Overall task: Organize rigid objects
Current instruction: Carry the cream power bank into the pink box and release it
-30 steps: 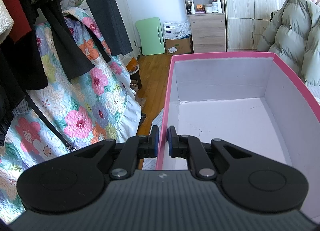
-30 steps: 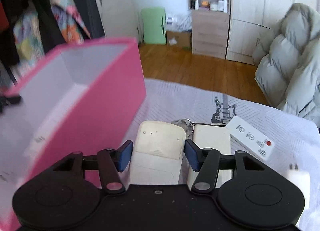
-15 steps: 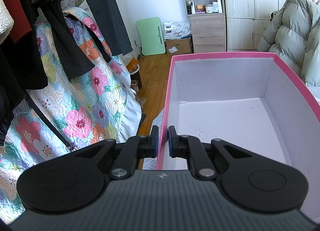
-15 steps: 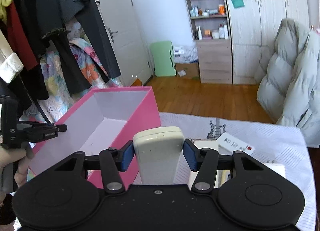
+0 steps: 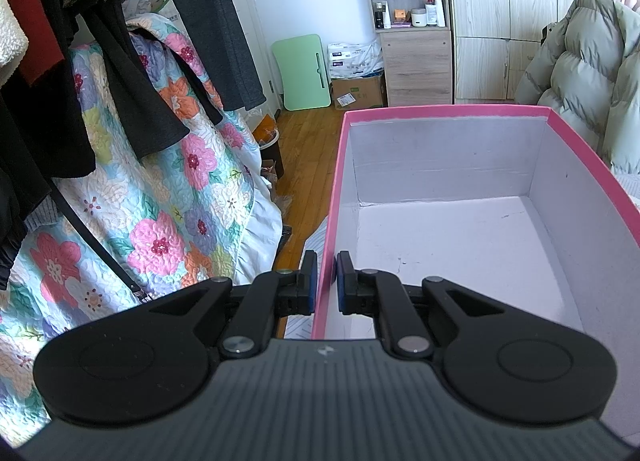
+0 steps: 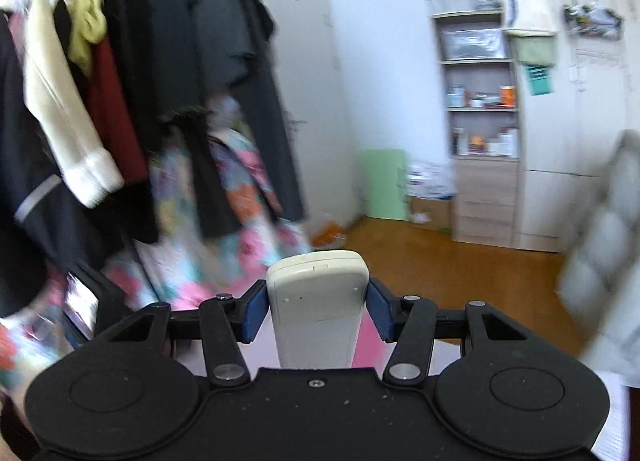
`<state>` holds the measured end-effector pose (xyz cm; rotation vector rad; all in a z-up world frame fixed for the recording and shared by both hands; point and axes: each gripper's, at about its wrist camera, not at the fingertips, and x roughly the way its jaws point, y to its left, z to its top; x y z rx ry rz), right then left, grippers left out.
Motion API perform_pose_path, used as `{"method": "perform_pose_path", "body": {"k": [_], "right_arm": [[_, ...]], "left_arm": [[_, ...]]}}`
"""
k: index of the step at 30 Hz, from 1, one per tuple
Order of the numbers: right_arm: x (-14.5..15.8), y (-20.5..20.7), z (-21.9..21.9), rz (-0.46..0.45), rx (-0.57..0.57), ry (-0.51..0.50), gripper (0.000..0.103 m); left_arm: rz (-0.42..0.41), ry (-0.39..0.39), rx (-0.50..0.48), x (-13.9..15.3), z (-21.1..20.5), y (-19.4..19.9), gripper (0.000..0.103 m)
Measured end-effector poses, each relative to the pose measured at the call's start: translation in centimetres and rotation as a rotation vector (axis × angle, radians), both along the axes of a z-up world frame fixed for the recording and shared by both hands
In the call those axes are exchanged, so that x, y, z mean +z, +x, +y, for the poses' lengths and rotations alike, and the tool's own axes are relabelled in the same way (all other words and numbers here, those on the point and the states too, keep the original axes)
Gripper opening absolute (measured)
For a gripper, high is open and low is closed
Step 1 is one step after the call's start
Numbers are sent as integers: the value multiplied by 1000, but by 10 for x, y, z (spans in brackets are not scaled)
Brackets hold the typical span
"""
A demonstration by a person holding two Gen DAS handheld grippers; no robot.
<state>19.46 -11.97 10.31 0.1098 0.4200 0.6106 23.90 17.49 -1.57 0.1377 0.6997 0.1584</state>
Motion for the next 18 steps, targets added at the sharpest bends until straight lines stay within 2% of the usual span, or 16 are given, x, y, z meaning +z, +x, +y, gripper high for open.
{"method": "perform_pose_path", "body": {"k": [3, 5, 10, 12, 15, 18], "right_arm": [[-6, 27, 28, 54, 82, 58, 58], [-20, 52, 48, 120, 116, 89, 58], [-73, 111, 95, 309, 70, 135, 58], [-87, 125, 104, 360, 59, 154, 58], [-99, 133, 115, 399, 52, 120, 58], [-101, 121, 121, 384, 80, 44, 58]], "left_arm": [[1, 4, -2, 0, 0, 0, 9], [2, 5, -2, 1, 0, 0, 9], [3, 3, 1, 1, 1, 2, 9], [1, -4, 5, 1, 2, 2, 9], [-3, -25, 9, 1, 4, 2, 9], [-4, -29, 8, 0, 5, 2, 9]]}}
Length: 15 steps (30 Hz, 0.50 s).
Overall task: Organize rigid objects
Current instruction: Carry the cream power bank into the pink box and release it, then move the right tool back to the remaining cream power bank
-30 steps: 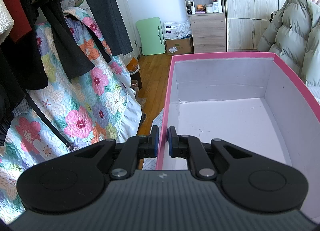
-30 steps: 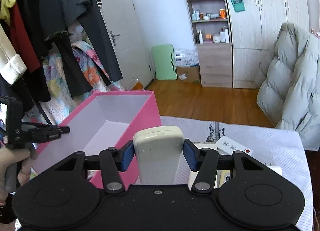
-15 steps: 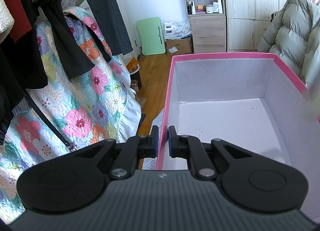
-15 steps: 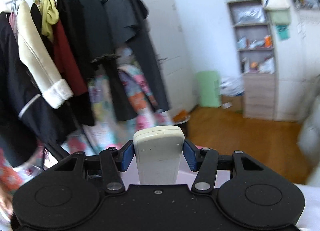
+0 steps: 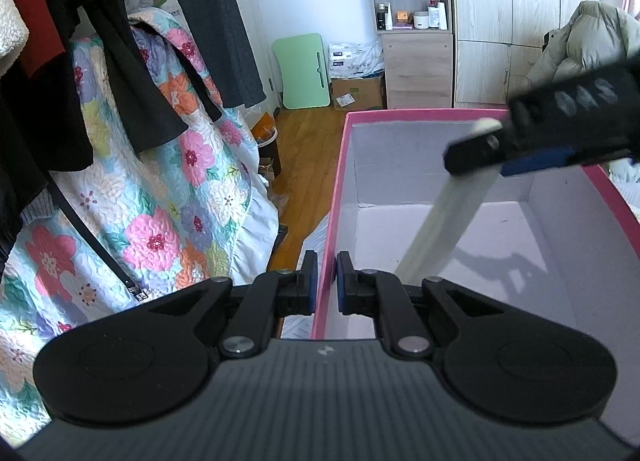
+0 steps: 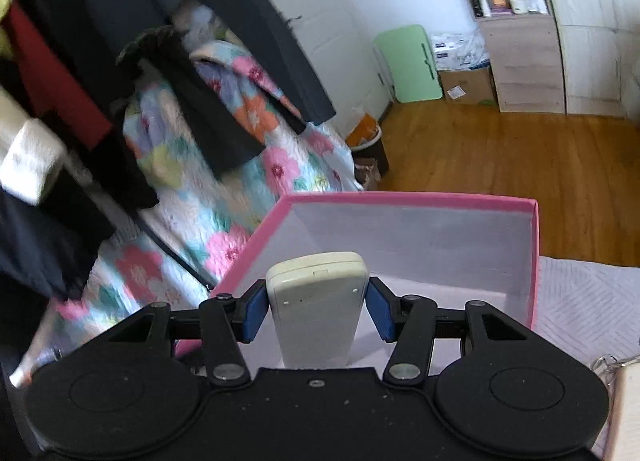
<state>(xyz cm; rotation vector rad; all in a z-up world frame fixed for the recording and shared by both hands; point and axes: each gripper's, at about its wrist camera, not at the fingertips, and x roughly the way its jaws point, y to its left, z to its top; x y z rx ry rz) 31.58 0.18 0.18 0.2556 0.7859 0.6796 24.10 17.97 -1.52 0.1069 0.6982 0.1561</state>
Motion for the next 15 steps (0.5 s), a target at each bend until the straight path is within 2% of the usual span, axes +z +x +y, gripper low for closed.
{"method": "perform_pose_path", "body": {"k": [8, 10, 15], "right_arm": [[-2, -38, -19, 50, 144, -97, 58], [-2, -51, -13, 32, 177, -135, 58], [-8, -57, 7, 66, 246, -151, 56]], "left_arm": [[-16, -7, 2, 0, 0, 1, 9], [-17, -2, 4, 1, -1, 1, 9], [-20, -18, 8, 1, 2, -2, 9]]}}
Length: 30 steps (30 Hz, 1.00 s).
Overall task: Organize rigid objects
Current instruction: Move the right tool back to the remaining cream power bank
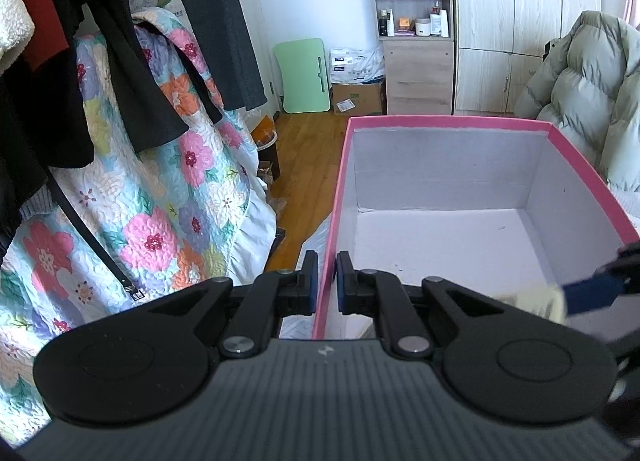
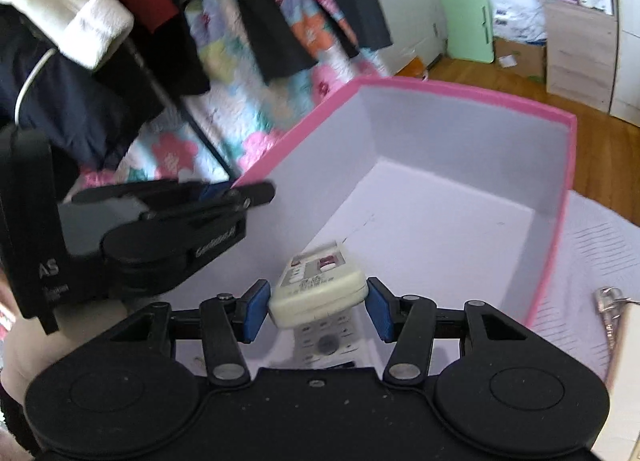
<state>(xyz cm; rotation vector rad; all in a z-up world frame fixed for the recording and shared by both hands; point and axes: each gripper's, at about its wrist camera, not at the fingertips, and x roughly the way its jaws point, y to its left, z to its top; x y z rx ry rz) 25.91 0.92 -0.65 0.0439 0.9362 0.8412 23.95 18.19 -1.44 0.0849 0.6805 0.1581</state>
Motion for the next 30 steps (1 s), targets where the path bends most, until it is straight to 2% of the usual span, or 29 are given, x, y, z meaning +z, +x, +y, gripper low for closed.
{"method": "perform_pose_path", "body": {"k": [9, 12, 14, 17, 21, 30], "right_arm": [[-3, -12, 5, -18, 35, -127, 61], [10, -24, -11, -43, 43, -59, 62], [23, -36, -31, -97, 45, 35, 68], [36, -52, -65, -189, -15, 96, 69], [36, -61, -105, -256, -132, 62, 70], [12, -44, -192, -168, -302, -88, 70]], "left_arm": [[8, 1, 1, 0, -1, 1, 9], [12, 11, 0, 0, -4, 2, 9], [13, 9, 1, 0, -4, 2, 9], [12, 14, 0, 0, -5, 2, 9], [13, 12, -1, 0, -4, 2, 9], [25, 66, -28, 1, -10, 4, 9]]}}
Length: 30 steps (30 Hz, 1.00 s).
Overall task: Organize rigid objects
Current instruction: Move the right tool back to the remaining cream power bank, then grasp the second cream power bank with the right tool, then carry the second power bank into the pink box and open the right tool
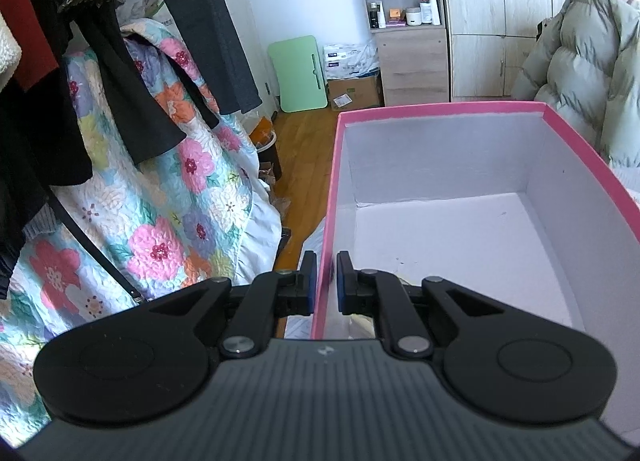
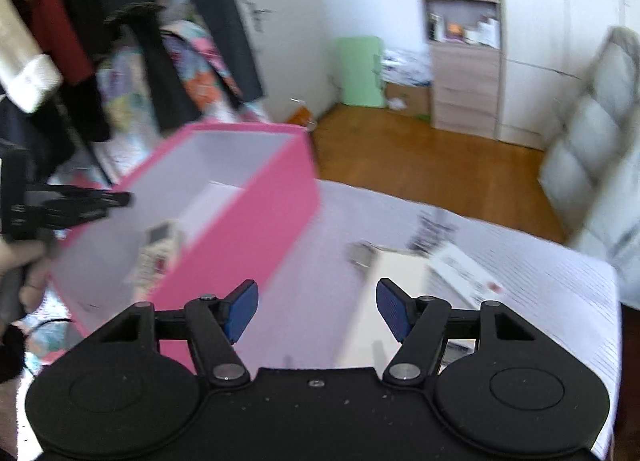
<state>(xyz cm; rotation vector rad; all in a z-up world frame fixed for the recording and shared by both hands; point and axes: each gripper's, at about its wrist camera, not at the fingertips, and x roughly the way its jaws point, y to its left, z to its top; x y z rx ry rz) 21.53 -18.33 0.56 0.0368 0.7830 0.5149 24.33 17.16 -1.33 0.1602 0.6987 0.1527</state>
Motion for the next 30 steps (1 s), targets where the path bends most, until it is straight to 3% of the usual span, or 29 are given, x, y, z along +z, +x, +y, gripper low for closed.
{"method": "perform_pose_path", "body": {"k": [6, 12, 14, 19, 23, 27, 30], "right_arm": [[-31, 15, -6, 88, -80, -8, 70], [-55, 45, 14, 104, -84, -107, 70], [-60, 62, 19, 139, -152, -148, 70], [-72, 90, 26, 194, -197, -108, 70], [-83, 102, 33, 177, -224, -149, 73], [-83, 99, 49, 111, -158, -216, 59], [-79, 93, 48, 110, -167, -199, 59]], "left_arm": [[12, 62, -8, -1, -7, 1, 9], [15, 84, -18, -1, -10, 1, 9], [16, 85, -17, -1, -11, 1, 9], [18, 97, -22, 0, -14, 1, 9], [17, 95, -20, 0, -14, 1, 9], [14, 80, -18, 0, -12, 2, 9], [13, 78, -18, 0, -11, 2, 9]]}}
